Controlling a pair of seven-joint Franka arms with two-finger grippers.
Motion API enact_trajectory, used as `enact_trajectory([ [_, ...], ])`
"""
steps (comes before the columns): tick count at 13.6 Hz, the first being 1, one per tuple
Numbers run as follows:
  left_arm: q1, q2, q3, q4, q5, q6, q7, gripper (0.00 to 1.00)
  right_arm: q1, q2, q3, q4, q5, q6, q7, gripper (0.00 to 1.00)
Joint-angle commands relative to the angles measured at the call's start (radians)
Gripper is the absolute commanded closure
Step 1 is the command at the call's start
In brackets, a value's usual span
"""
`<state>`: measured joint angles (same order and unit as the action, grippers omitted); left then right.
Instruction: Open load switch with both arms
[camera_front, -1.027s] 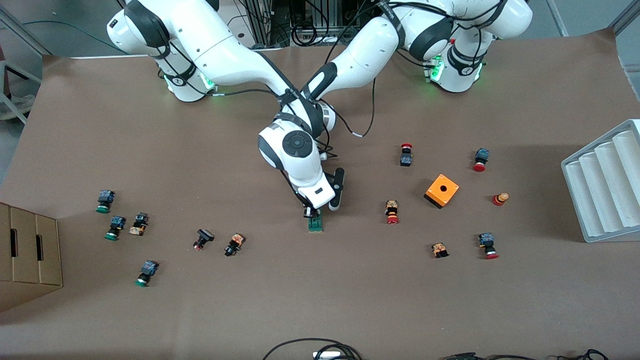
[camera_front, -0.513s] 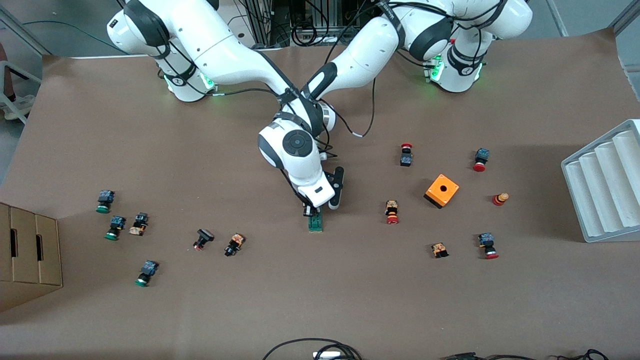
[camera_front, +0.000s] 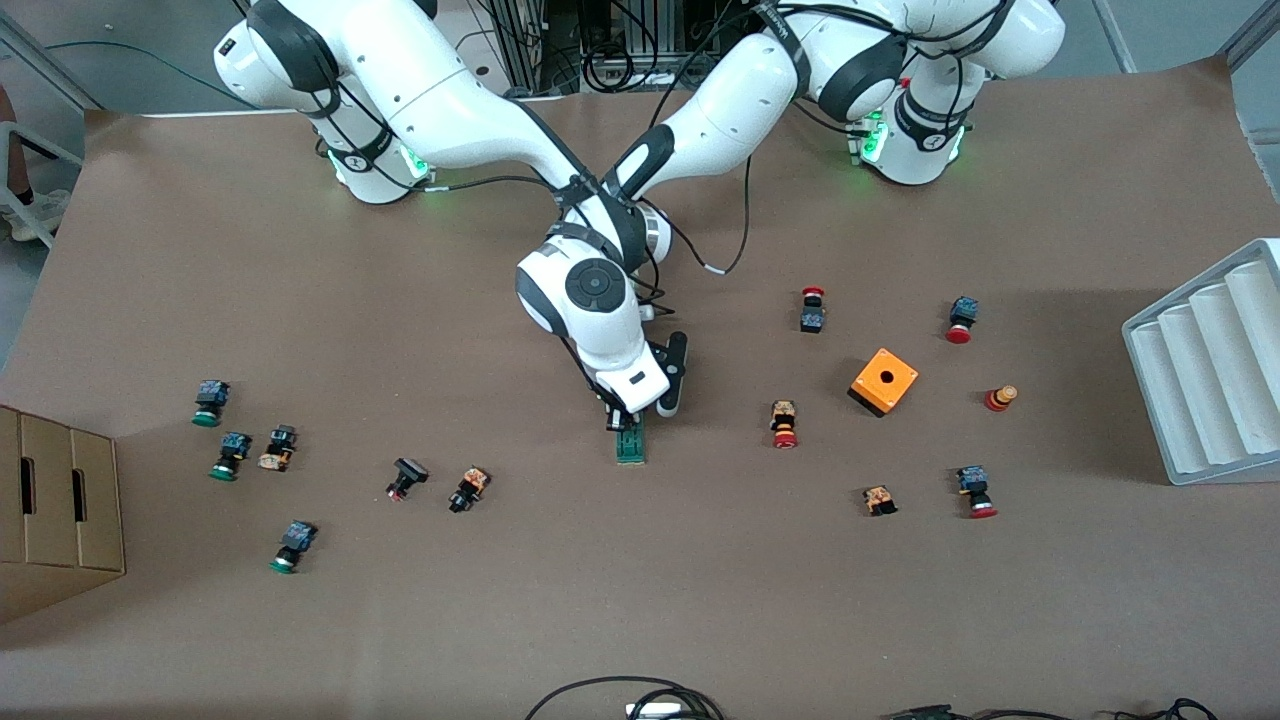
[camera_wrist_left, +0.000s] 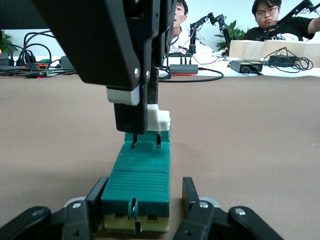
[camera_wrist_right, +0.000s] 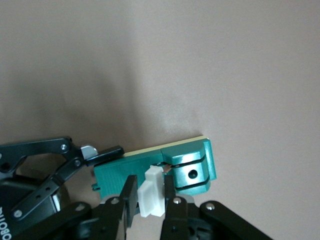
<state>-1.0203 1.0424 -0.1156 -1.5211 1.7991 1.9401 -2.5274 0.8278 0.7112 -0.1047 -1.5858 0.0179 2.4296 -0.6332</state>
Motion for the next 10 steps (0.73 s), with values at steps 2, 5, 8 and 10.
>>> enact_trajectory([
  [2,-0.009,0.028,-0.01,-0.03,-0.015,0.019,-0.022,0.34,0.004,-0.013,0.003,-0.046,-0.013,0.014,0.0,0.72],
  [5,-0.009,0.028,-0.01,-0.03,-0.015,0.019,-0.022,0.34,0.004,-0.015,0.003,-0.06,-0.015,0.022,0.0,0.73],
  [8,-0.009,0.028,-0.01,-0.03,-0.015,0.019,-0.022,0.34,0.002,-0.015,0.003,-0.065,-0.024,0.023,0.001,0.74],
  [10,-0.009,0.028,-0.01,-0.03,-0.015,0.019,-0.022,0.34,0.002,-0.013,0.003,-0.065,-0.029,0.023,0.001,0.74],
])
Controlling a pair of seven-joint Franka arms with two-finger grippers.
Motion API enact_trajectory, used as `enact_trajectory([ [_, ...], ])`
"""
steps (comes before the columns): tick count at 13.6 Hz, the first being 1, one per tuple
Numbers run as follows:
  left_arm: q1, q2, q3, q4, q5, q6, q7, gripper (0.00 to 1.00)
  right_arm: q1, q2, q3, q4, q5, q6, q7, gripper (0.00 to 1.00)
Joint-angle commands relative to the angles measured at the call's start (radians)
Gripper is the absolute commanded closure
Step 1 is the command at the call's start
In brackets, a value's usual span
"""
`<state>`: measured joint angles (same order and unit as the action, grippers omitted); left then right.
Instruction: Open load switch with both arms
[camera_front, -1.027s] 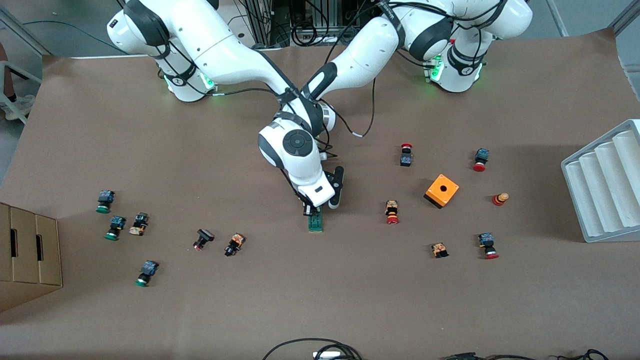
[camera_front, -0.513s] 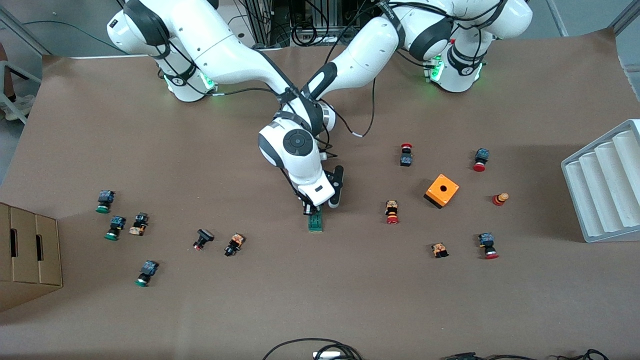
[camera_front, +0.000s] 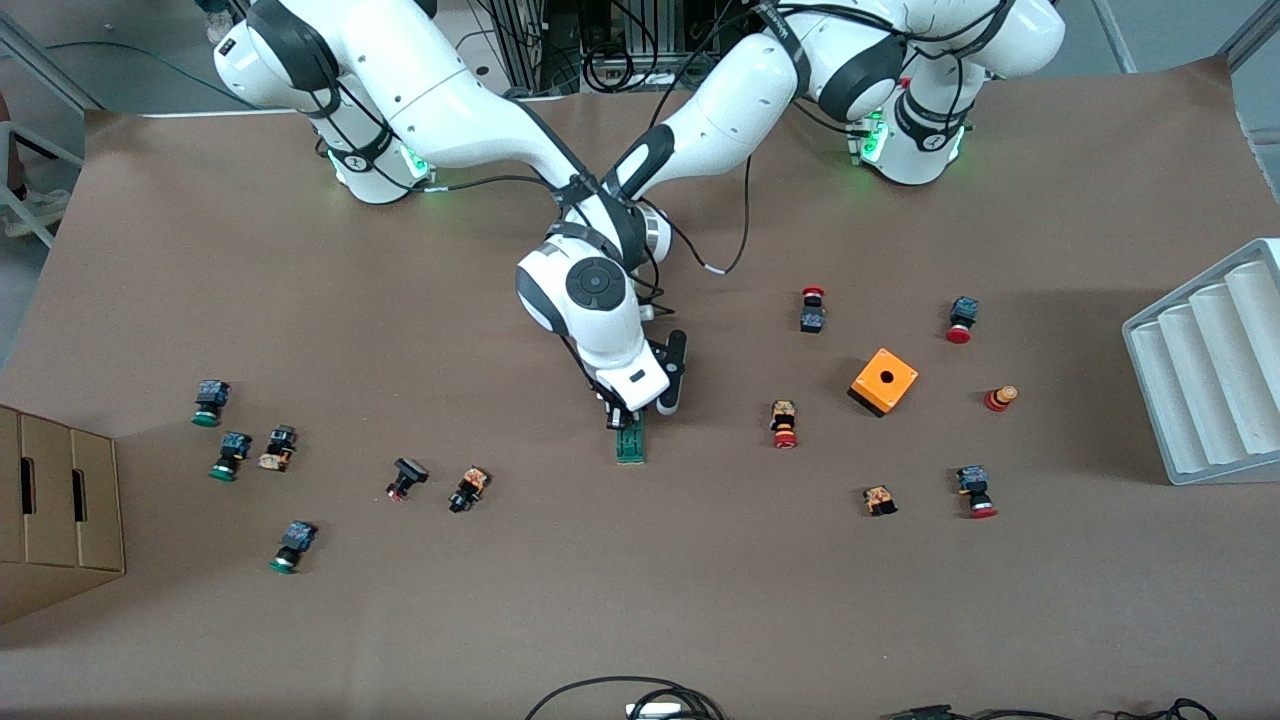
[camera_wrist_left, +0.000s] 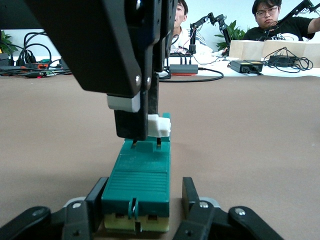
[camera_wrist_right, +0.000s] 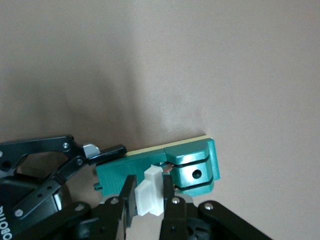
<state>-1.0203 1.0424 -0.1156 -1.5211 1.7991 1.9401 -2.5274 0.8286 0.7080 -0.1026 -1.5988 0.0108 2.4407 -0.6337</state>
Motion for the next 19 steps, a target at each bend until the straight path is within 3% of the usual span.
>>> enact_trajectory([
  [1,-0.009,0.028,-0.01,-0.03,-0.015,0.019,-0.022,0.34,0.001,-0.01,0.003,-0.052,-0.022,0.017,0.002,0.74],
  [19,-0.009,0.028,-0.01,-0.03,-0.015,0.019,-0.022,0.34,0.003,0.002,0.003,-0.067,-0.038,0.051,0.003,0.78],
])
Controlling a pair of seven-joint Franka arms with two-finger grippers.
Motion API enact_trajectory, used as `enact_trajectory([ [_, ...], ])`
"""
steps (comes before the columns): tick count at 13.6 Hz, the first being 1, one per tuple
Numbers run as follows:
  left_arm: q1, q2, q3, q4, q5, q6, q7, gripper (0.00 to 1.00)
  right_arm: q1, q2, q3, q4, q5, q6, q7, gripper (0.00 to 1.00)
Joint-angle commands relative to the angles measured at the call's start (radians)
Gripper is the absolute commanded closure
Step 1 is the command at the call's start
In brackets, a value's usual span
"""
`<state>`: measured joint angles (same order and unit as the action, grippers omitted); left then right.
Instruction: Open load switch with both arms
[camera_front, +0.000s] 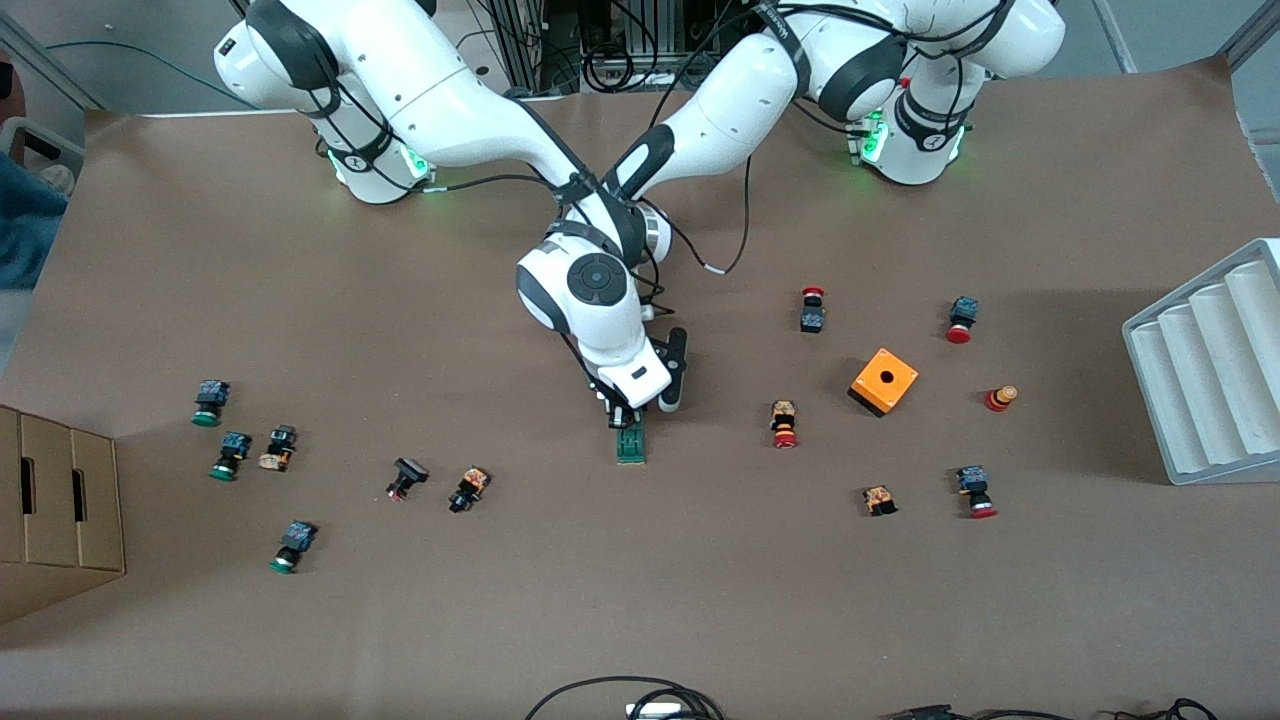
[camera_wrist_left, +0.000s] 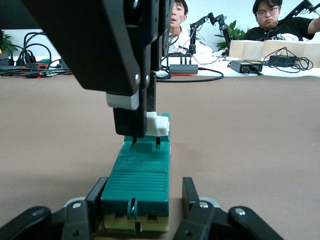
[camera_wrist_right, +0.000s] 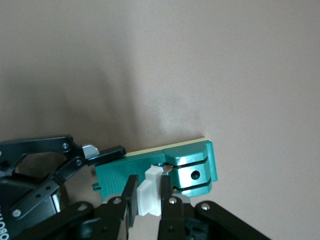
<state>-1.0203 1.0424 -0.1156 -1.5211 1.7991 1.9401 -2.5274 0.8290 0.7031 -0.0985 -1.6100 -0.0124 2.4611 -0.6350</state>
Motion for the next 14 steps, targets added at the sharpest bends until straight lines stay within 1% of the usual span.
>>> enact_trajectory([
  [1,-0.009,0.028,-0.01,-0.031,-0.015,0.019,-0.022,0.34,0.002,0.006,-0.001,-0.06,-0.015,0.03,0.005,0.78],
  [14,-0.009,0.028,-0.01,-0.03,-0.015,0.019,-0.022,0.34,0.004,0.029,0.008,-0.071,-0.02,0.07,0.006,0.8],
])
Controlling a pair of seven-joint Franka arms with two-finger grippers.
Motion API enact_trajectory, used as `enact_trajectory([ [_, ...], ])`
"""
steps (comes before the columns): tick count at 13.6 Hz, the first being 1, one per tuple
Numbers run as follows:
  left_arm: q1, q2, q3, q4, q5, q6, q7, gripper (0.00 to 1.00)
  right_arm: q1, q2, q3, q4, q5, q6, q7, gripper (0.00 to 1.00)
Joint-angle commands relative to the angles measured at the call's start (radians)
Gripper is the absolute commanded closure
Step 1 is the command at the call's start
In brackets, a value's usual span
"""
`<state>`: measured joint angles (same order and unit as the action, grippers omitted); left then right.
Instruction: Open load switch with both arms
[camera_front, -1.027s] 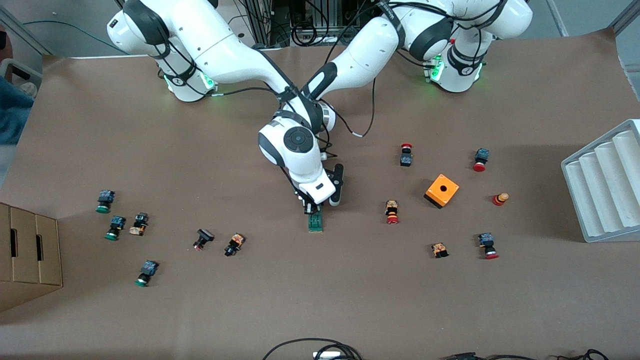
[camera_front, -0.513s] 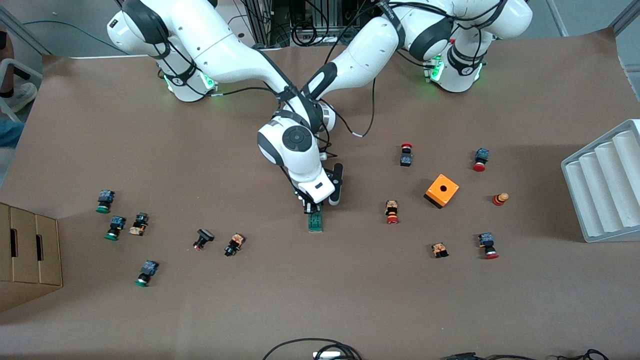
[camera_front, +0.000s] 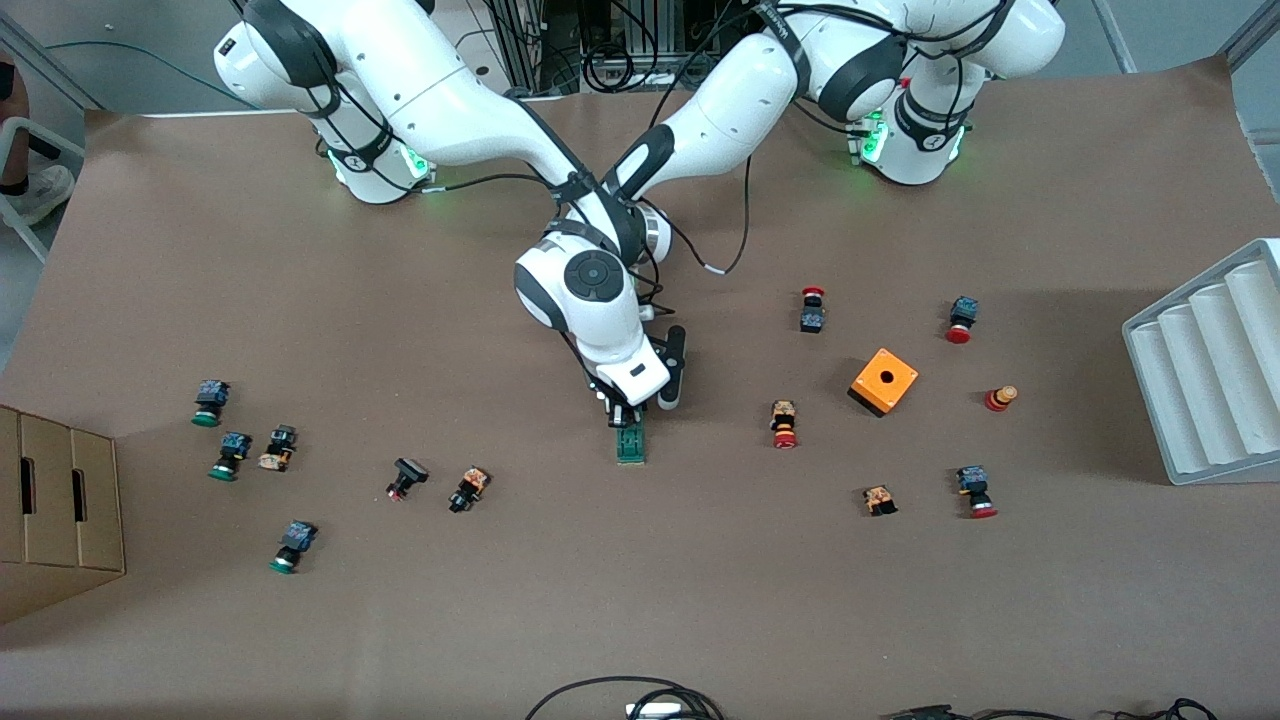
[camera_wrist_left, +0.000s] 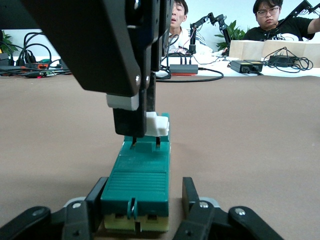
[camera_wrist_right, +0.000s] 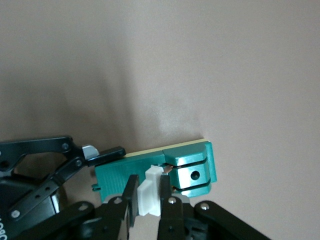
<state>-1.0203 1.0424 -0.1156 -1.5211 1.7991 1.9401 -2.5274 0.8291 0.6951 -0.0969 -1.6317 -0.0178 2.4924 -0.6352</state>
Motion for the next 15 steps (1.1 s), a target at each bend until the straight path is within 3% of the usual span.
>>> enact_trajectory([
  [1,-0.009,0.028,-0.01,-0.031,-0.015,0.019,-0.022,0.34,0.004,0.037,0.006,-0.051,-0.014,0.042,0.006,0.8],
  [11,-0.009,0.028,-0.01,-0.03,-0.015,0.019,-0.022,0.34,-0.015,-0.028,0.008,-0.043,-0.014,-0.035,-0.012,0.77],
  [15,-0.009,0.027,-0.01,-0.031,-0.015,0.019,-0.022,0.34,-0.016,-0.049,0.006,-0.043,-0.014,-0.07,-0.008,0.63],
])
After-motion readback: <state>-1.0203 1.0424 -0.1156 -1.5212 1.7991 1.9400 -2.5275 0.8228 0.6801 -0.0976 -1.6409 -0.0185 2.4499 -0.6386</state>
